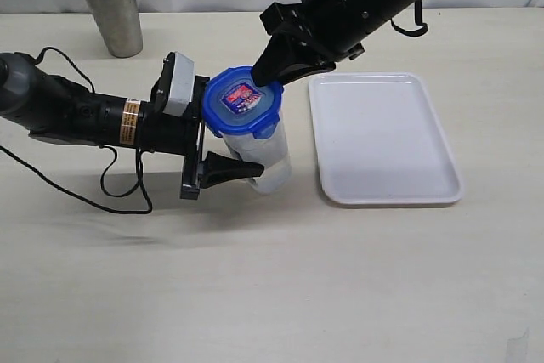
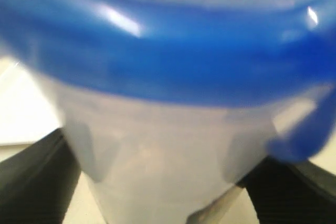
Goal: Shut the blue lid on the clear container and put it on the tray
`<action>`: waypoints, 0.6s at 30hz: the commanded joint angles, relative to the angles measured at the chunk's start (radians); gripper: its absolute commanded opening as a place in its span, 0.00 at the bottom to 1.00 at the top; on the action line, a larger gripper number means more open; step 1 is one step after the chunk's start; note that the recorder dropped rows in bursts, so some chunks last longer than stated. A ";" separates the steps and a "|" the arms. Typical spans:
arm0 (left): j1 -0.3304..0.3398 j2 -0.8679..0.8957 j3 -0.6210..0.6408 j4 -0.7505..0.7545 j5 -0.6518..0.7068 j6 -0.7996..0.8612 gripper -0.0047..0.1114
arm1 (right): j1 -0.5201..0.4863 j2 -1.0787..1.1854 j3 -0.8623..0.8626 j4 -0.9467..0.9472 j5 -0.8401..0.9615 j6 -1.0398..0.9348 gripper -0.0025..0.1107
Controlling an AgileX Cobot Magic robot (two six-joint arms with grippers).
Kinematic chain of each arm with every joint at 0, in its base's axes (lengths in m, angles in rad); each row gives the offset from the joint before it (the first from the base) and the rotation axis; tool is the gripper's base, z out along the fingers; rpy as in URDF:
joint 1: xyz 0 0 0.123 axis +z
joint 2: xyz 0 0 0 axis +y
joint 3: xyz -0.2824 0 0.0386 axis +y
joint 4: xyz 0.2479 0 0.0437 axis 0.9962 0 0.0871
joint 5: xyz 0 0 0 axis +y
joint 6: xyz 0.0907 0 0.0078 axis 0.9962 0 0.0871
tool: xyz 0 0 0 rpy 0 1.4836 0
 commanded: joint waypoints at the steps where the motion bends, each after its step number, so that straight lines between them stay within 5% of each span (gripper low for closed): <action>1: -0.019 -0.004 -0.005 -0.115 0.000 -0.007 0.04 | 0.002 0.024 0.039 -0.157 0.061 -0.035 0.24; 11: -0.001 -0.031 -0.005 -0.135 0.020 -0.009 0.04 | -0.022 -0.083 0.039 -0.145 0.018 -0.079 0.25; 18: -0.001 -0.031 -0.005 -0.135 0.038 0.023 0.04 | -0.022 -0.108 0.039 -0.145 -0.007 -0.120 0.45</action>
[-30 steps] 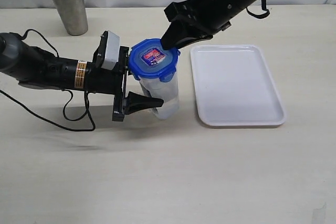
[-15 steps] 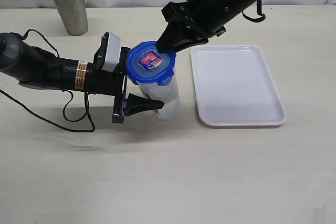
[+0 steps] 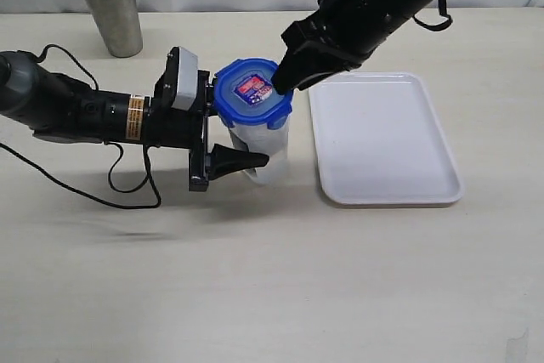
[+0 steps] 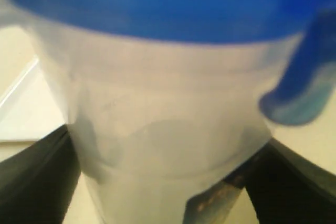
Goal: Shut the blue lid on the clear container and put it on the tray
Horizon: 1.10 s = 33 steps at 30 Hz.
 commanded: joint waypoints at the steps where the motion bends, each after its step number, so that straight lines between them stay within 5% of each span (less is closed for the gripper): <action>1: 0.007 -0.020 -0.005 -0.072 -0.004 0.025 0.04 | -0.001 -0.023 0.011 -0.036 -0.003 -0.051 0.46; 19: 0.005 -0.020 -0.005 -0.107 0.039 0.252 0.04 | 0.044 -0.226 0.011 -0.070 -0.095 -0.431 0.45; 23: 0.005 -0.020 -0.005 -0.107 0.093 0.363 0.04 | 0.170 -0.225 0.011 -0.302 -0.199 -0.307 0.45; 26: 0.005 -0.047 -0.005 -0.072 0.180 0.362 0.04 | 0.283 -0.222 0.011 -0.678 -0.206 -0.186 0.45; 33: 0.005 -0.111 -0.005 0.051 0.175 0.239 0.04 | 0.347 -0.214 -0.133 -0.659 -0.153 -0.156 0.45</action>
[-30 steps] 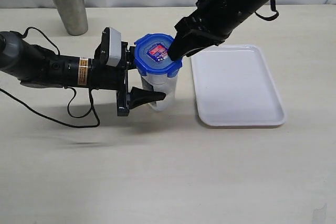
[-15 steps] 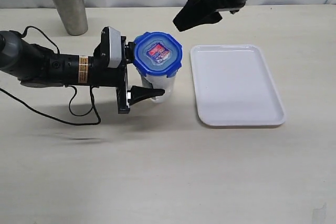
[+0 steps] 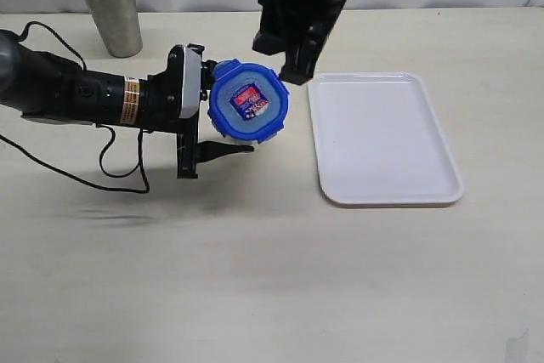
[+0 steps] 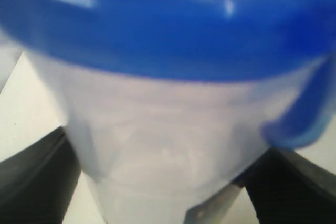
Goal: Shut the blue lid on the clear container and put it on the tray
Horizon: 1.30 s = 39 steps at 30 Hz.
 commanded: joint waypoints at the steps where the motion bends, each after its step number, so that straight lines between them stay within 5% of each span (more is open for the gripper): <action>1: 0.000 -0.024 -0.005 0.017 -0.057 -0.065 0.04 | 0.000 0.009 -0.104 0.018 0.063 0.103 0.45; 3: 0.000 -0.024 -0.005 -0.046 -0.095 -0.149 0.04 | 0.000 0.029 -0.142 0.018 0.104 0.222 0.44; 11: 0.000 -0.010 -0.005 -0.109 -0.109 -0.371 0.04 | 0.000 0.100 -0.144 0.032 0.113 0.397 0.06; 31: 0.000 0.076 -0.005 -0.151 -0.193 -0.331 0.04 | 0.000 0.262 -0.143 0.081 0.136 0.363 0.06; 39: 0.000 0.076 -0.005 -0.147 -0.189 -0.330 0.04 | 0.000 0.262 -0.143 0.000 0.005 0.450 0.06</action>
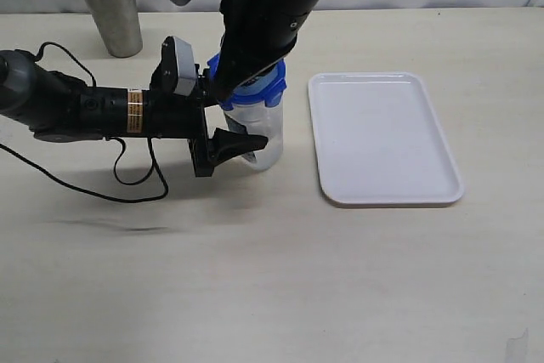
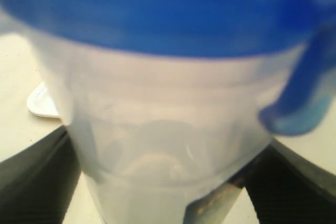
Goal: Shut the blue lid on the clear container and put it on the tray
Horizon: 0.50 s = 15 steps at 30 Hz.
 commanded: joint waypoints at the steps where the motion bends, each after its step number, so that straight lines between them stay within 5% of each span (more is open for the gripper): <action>1: 0.000 -0.007 -0.005 -0.020 -0.041 0.010 0.04 | -0.002 0.004 -0.001 -0.080 -0.074 0.079 0.06; 15: 0.000 -0.007 -0.005 -0.027 -0.042 0.017 0.04 | -0.002 0.070 0.000 -0.102 -0.011 0.110 0.06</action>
